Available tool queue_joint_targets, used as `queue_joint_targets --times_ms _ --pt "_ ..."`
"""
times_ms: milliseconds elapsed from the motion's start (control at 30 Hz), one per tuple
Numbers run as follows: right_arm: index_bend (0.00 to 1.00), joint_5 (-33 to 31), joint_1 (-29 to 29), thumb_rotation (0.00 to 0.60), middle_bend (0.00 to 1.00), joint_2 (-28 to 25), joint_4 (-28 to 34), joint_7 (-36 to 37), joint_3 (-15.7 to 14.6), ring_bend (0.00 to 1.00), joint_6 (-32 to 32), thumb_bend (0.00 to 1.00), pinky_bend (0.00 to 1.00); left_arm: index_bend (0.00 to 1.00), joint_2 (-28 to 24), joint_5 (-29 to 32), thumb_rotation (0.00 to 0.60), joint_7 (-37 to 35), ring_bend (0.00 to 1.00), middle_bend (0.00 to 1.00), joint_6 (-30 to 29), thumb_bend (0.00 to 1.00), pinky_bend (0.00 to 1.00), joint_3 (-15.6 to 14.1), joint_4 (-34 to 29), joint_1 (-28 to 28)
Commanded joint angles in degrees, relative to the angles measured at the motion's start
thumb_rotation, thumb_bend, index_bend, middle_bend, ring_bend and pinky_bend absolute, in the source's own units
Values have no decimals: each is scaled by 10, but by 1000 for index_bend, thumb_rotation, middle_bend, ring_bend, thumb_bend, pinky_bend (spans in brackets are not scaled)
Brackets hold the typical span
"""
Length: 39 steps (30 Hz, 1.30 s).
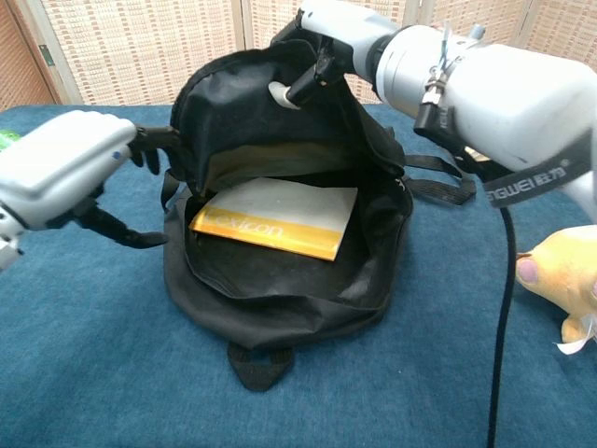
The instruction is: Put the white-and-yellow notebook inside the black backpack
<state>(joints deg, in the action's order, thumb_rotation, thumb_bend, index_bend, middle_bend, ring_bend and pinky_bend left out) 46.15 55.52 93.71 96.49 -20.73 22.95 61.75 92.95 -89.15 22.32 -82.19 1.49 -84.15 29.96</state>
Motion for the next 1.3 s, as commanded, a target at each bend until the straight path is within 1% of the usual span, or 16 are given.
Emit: queue_joint_targets --times_ms 33,167,200,233,267,367,433,533,633,700,800,900,1000,1100,1233,1300 --pt "549 19 -14 600 292 -23 22 14 -19 215 -17 545 303 410 -54 26 600 -6 442 446 9 122 418 -7 -51 -25" --pt "278 45 -30 600 205 -67 61 21 -56 167 -52 494 263 408 -84 49 600 -12 443 445 15 122 414 1 -58 -37" --pt "152 51 -33 600 162 -79 71 20 -65 136 -61 444 234 406 -90 55 600 -15 442 446 17 122 411 3 -57 -39" --pt "91 59 -37 600 133 -95 83 15 -79 113 -71 399 210 402 -97 64 600 -19 442 446 22 122 407 6 -56 -41" --pt "18 64 -39 594 78 -108 91 10 -88 65 -78 293 159 393 -103 71 600 -23 442 446 26 122 401 8 -56 -43" --pt "0 88 -51 522 1 -140 118 4 -110 0 -79 66 64 375 -121 93 600 -29 441 443 35 123 384 17 -53 -49" --pt "0 110 -64 483 0 -155 132 11 -118 0 -65 21 47 363 -129 105 600 -32 438 438 39 122 373 22 -50 -54" --pt "0 160 -97 483 0 -184 150 31 -131 0 -29 18 45 351 -142 124 600 -44 432 436 40 123 363 32 -39 -62" --pt "0 201 -129 574 11 -209 162 58 -141 14 6 65 58 349 -151 138 600 -55 426 433 43 123 346 39 -26 -69" --pt "5 233 -158 597 52 -227 165 77 -151 61 38 125 124 347 -161 147 600 -65 422 431 44 122 333 43 -21 -75" --pt "138 272 -205 600 147 -250 154 81 -171 158 100 221 268 347 -173 148 600 -77 419 430 33 123 324 47 -12 -85" --pt "239 297 -258 600 214 -266 135 81 -188 222 170 262 343 354 -184 141 600 -85 410 430 21 129 302 45 0 -97" --pt "256 311 -309 600 230 -284 116 106 -205 240 224 267 364 360 -199 137 600 -99 389 424 16 134 276 40 4 -110" --pt "204 322 -357 600 211 -299 88 144 -221 208 266 267 344 351 -216 136 600 -113 363 403 13 136 258 33 -3 -125" --pt "8 324 -409 600 97 -313 49 181 -243 89 292 265 215 331 -224 126 600 -118 336 377 -10 137 241 27 -11 -146" --pt "0 326 -428 600 69 -313 35 202 -249 57 299 267 171 324 -226 119 600 -116 328 369 -18 136 235 22 -15 -154"
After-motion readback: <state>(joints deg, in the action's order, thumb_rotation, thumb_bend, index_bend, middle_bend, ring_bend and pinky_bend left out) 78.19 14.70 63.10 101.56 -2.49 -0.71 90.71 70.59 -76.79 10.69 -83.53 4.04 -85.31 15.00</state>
